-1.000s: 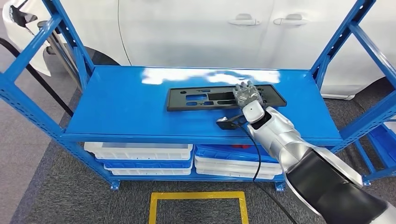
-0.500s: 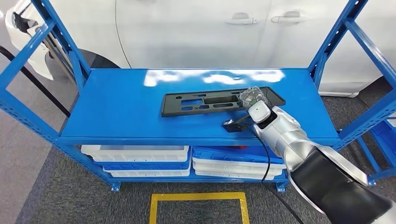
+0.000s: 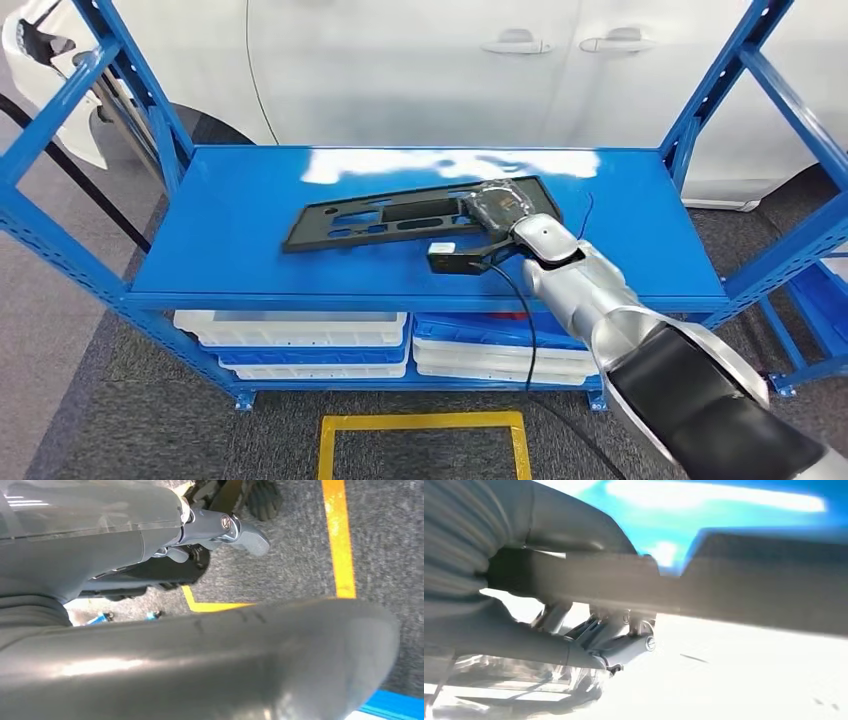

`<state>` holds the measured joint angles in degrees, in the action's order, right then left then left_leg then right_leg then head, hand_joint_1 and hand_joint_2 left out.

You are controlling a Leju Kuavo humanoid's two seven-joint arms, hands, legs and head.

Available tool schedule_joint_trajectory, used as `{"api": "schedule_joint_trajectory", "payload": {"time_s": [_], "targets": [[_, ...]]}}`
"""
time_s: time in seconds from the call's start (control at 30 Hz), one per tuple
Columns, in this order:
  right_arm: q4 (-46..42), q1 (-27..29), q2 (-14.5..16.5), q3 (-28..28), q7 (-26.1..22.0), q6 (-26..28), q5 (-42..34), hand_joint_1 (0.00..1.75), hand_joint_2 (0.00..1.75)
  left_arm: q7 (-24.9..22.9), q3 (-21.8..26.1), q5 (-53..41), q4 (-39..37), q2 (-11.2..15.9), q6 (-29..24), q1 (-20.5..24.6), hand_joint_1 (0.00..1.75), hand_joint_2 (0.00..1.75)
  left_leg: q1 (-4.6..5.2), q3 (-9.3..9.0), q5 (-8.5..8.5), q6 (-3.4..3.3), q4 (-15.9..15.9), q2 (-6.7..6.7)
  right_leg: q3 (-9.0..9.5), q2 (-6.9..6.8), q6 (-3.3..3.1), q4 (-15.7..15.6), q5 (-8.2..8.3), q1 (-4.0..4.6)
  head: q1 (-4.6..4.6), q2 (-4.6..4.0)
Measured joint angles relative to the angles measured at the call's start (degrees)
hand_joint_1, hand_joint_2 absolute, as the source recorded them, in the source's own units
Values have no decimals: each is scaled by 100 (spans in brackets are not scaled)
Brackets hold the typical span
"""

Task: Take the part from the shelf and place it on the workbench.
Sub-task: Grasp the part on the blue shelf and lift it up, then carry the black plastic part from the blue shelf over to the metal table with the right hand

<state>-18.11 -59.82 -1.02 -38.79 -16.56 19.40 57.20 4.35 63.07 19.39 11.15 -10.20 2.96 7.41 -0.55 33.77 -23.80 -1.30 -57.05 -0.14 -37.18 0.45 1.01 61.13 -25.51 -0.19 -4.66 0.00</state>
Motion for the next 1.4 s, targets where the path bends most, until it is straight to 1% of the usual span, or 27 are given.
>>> {"api": "schedule_joint_trajectory", "payload": {"time_s": [0.03,0.1,0.13,0.17,0.2,0.27,0.33,0.4,0.47,0.53,0.6,0.63,0.67,0.7,0.77,0.83,0.93,1.0,1.03,1.1,1.13,1.17,1.2,1.27,1.3,1.33,1.4], "targets": [[-228,52,64,346,-606,-175,-672,175,175,32,6,-1,0,-2,16,2,0,175,-3,1,5,-9,5,6,-144,-6,18,321,-181,-15,0,0],[-864,220,186,934,-1420,-798,-1867,175,175,118,17,-2,0,-2,17,-2,0,175,-7,4,-2,-14,-2,17,-497,-15,57,1081,-508,-47,0,0],[-1388,316,245,1176,-1634,-1241,-2494,175,175,171,26,-2,0,-1,-11,-6,0,175,-10,2,-11,-12,-9,19,-599,-21,77,1299,-549,-70,0,0],[-1897,396,272,1330,-1677,-1627,-2987,175,175,217,35,-2,0,1,-41,-10,0,175,-17,-1,-25,-4,-22,7,-598,-29,94,1304,-478,-94,0,0],[-2455,452,287,1447,-1606,-1977,-3465,175,175,262,44,-2,0,2,-70,-15,0,175,-28,-4,-44,11,-44,-12,-488,-38,107,1083,-312,-119,0,0],[-3571,501,265,1640,-1359,-2560,-4439,175,175,355,64,-1,0,4,-129,-37,0,175,-39,5,-102,70,-119,-66,-118,-54,118,323,26,-142,0,0],[-4597,560,196,1777,-1195,-3027,-5382,175,175,438,102,-1,0,7,-196,-65,0,175,-30,28,-144,145,-172,-101,85,-48,77,-122,122,-121,0,0],[-5418,652,113,1876,-1139,-3332,-6019,175,175,483,141,-1,0,8,-247,-88,0,175,-28,24,-157,213,-162,-107,93,-30,-2,-160,91,-96,0,0],[-5975,735,45,1952,-1110,-3441,-6243,175,175,497,157,0,0,10,-269,-98,0,175,-40,36,-248,270,-239,-76,118,-24,-87,-196,99,-111,0,0],[-6354,805,10,1990,-1105,-3480,-6299,175,175,503,163,-1,0,12,-274,-91,0,175,-46,230,-543,298,-714,-40,142,-15,-154,-223,106,-122,-1,0],[-6593,889,-19,2009,-1110,-3500,-6323,175,175,505,169,-2,0,12,-274,-84,0,175,-47,583,-881,309,-1483,-31,145,-1,-181,-222,101,-99,-1,0],[-6677,933,-33,2017,-1107,-3503,-6326,175,175,505,173,-2,0,13,-275,-85,0,175,-46,711,-944,307,-1740,-31,148,6,-187,-220,98,-85,0,0],[-6747,970,-47,2022,-1106,-3505,-6326,175,175,505,175,-2,0,14,-275,-86,0,175,-44,746,-897,296,-1793,-31,153,14,-190,-219,96,-72,0,0],[-6808,997,-58,2024,-1104,-3504,-6326,175,175,505,178,-2,0,16,-276,-86,0,175,-39,666,-740,271,-1602,-31,162,23,-190,-217,95,-59,0,0],[-6909,1016,-76,2028,-1098,-3502,-6325,175,175,505,180,-2,1,29,-277,-81,0,175,-3,306,-342,179,-822,-29,181,36,-186,-216,90,-42,0,0],[-6975,1023,-98,2035,-1095,-3501,-6325,175,175,509,182,-1,2,49,-276,-70,0,175,42,46,-160,110,-260,-23,177,41,-150,-211,89,-32,0,0],[-7035,1043,-125,2048,-1089,-3501,-6325,175,175,513,186,-1,2,58,-278,-66,0,175,60,-8,-130,69,-120,-18,171,39,-55,-219,100,-48,0,0],[-7074,1041,-143,2064,-1086,-3502,-6326,175,175,519,188,0,3,58,-279,-61,0,175,28,-38,-79,18,-47,-7,110,24,0,-62,-24,-52,0,0],[-7089,1043,-154,2073,-1093,-3511,-6342,175,175,521,188,0,3,58,-279,-56,0,175,11,-51,-59,0,-17,-1,2,14,23,184,-178,-56,0,0],[-7103,1068,-174,2084,-1114,-3610,-6486,175,175,534,189,-1,3,58,-311,-46,0,175,12,-49,-52,-14,-12,4,-333,4,63,900,-531,-68,0,0],[-7112,1102,-185,2085,-1121,-3706,-6638,175,175,544,191,-1,2,57,-348,-49,0,175,11,-48,-53,-14,-14,6,-471,-2,81,1191,-623,-76,0,0],[-7134,1141,-193,2086,-1115,-3818,-6814,175,175,556,193,-1,2,56,-394,-53,0,175,9,-47,-55,-11,-17,7,-527,-7,95,1302,-612,-87,0,0],[-7170,1184,-202,2088,-1096,-3933,-6993,175,175,568,196,-1,2,53,-442,-59,0,175,6,-48,-59,-4,-25,6,-474,-15,104,1196,-497,-101,0,0],[-7276,1285,-221,2088,-1029,-4118,-7245,175,175,587,199,0,2,48,-522,-69,0,175,0,-49,-85,32,-61,-3,-114,-34,105,480,-137,-128,0,0],[-7331,1353,-232,2081,-996,-4199,-7318,175,175,596,200,-1,2,45,-559,-70,0,175,7,-40,-106,61,-90,-9,59,-39,88,133,-14,-121,0,0],[-7382,1438,-242,2068,-971,-4266,-7363,175,175,602,201,-1,2,44,-593,-71,0,175,15,-31,-123,92,-111,-12,169,-38,60,-96,46,-117,0,0],[-7456,1609,-259,2018,-947,-4356,-7396,175,175,616,202,-2,2,43,-652,-73,0,175,29,-23,-139,155,-123,-13,203,-22,-15,-188,41,-89,0,0]]}}
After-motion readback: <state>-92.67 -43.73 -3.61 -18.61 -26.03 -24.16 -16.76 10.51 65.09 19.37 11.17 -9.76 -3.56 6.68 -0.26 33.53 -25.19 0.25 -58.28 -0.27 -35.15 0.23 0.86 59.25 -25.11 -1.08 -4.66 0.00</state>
